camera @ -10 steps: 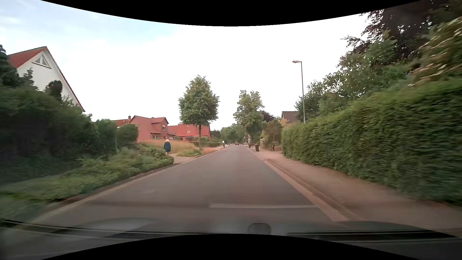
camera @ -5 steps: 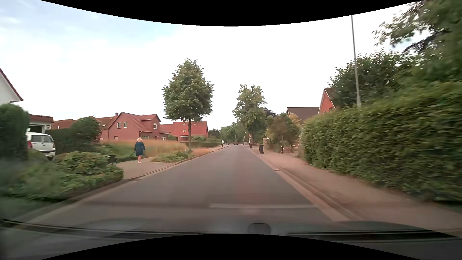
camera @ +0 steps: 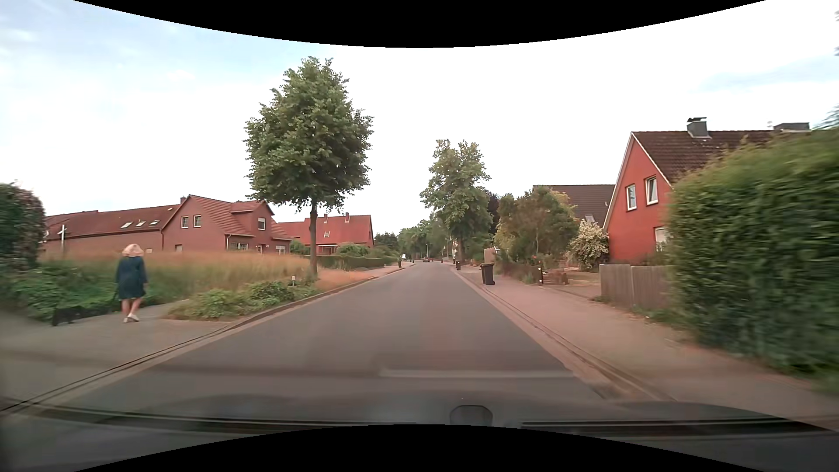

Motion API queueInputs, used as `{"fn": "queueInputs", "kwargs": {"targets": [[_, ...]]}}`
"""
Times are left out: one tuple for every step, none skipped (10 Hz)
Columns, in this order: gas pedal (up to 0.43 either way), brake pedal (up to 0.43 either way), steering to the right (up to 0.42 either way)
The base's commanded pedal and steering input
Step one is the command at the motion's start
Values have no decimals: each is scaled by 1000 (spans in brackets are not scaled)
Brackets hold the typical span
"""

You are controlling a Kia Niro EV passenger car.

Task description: Follow the waypoints while adhering to traffic rules and regulations

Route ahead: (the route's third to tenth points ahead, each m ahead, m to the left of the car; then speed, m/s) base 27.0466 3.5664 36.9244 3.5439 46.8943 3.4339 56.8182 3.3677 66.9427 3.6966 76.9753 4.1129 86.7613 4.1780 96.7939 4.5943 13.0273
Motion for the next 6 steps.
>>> {"fn": "queueInputs", "kwargs": {"targets": [[177,0,-3],[177,0,-3],[169,0,-3],[157,0,-3],[157,0,-3],[138,0,-3]]}}
